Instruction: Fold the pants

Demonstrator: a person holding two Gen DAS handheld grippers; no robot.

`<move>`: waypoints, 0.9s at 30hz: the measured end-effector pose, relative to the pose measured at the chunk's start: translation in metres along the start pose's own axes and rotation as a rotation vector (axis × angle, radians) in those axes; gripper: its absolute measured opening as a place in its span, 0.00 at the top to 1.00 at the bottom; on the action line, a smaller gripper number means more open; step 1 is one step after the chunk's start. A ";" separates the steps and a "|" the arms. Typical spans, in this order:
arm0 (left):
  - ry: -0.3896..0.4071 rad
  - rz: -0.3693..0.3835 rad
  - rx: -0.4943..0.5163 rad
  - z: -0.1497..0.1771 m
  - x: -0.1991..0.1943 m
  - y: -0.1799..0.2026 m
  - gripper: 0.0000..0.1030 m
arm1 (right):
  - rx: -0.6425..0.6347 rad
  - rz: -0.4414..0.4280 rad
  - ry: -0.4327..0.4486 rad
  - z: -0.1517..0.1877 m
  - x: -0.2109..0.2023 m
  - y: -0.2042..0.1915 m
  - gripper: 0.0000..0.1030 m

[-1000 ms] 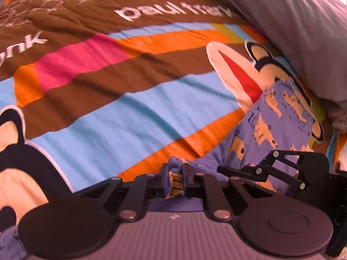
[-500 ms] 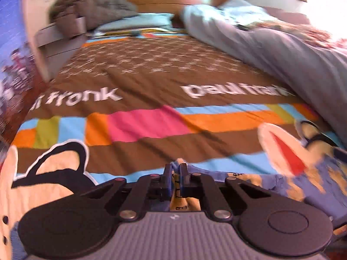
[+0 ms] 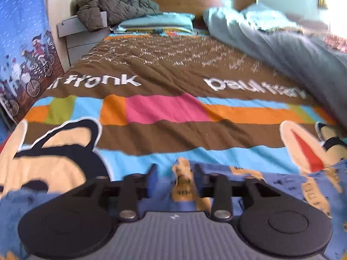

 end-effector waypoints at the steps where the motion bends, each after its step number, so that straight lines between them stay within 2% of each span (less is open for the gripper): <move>1: -0.013 -0.021 0.003 0.009 -0.004 -0.008 0.54 | -0.016 0.000 -0.013 0.003 0.001 0.009 0.01; 4: -0.038 -0.111 0.050 0.032 -0.011 -0.032 0.65 | -0.200 0.047 -0.130 0.026 0.021 0.011 0.01; 5: -0.025 -0.121 0.067 0.036 -0.017 -0.038 0.65 | -0.250 0.074 -0.111 0.032 0.027 0.014 0.01; 6: -0.020 -0.114 0.075 0.039 -0.024 -0.043 0.65 | -0.254 0.080 -0.087 0.036 0.031 0.021 0.01; 8: -0.015 -0.104 0.042 0.041 -0.043 -0.053 0.65 | -0.176 0.080 -0.139 0.032 0.035 0.033 0.01; 10: 0.006 -0.125 0.019 0.040 -0.066 -0.061 0.51 | -0.176 0.159 -0.131 0.023 0.021 0.037 0.02; 11: 0.029 -0.138 0.020 0.038 -0.076 -0.065 0.39 | -0.195 0.154 -0.102 0.019 0.007 0.031 0.02; 12: 0.058 -0.160 0.022 0.037 -0.087 -0.071 0.34 | -0.212 0.104 -0.081 0.017 -0.009 0.019 0.01; 13: 0.071 -0.184 0.019 0.036 -0.092 -0.080 0.34 | -0.223 0.045 -0.068 0.017 -0.024 0.007 0.01; 15: 0.059 -0.251 -0.020 0.037 -0.100 -0.106 0.34 | -0.252 -0.069 -0.057 0.022 -0.050 -0.023 0.01; 17: 0.034 -0.282 -0.104 0.042 -0.105 -0.133 0.34 | -0.299 -0.145 -0.067 0.032 -0.068 -0.051 0.01; 19: 0.000 -0.262 -0.225 0.049 -0.107 -0.160 0.33 | -0.386 -0.191 -0.064 0.045 -0.076 -0.077 0.01; 21: -0.052 -0.196 -0.325 0.060 -0.102 -0.175 0.28 | -0.516 -0.119 -0.015 0.049 -0.080 -0.094 0.01; 24: -0.115 -0.119 -0.399 0.071 -0.092 -0.186 0.25 | -0.561 -0.110 -0.002 0.044 -0.086 -0.105 0.03; 25: -0.119 -0.102 -0.413 0.075 -0.092 -0.187 0.25 | -0.545 -0.139 -0.004 0.040 -0.089 -0.108 0.02; 27: -0.108 -0.061 -0.475 0.077 -0.095 -0.191 0.22 | -0.477 -0.271 0.005 0.030 -0.106 -0.116 0.02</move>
Point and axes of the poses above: each gripper's, at about its wrist camera, not at the fingertips, and x roughly the way its jaws point, y to its right, z to its underside, the point moved 8 cm from there along x, roughly the way its jaws point, and after that the axes turned 1 degree about -y, right-handed, at the moved point
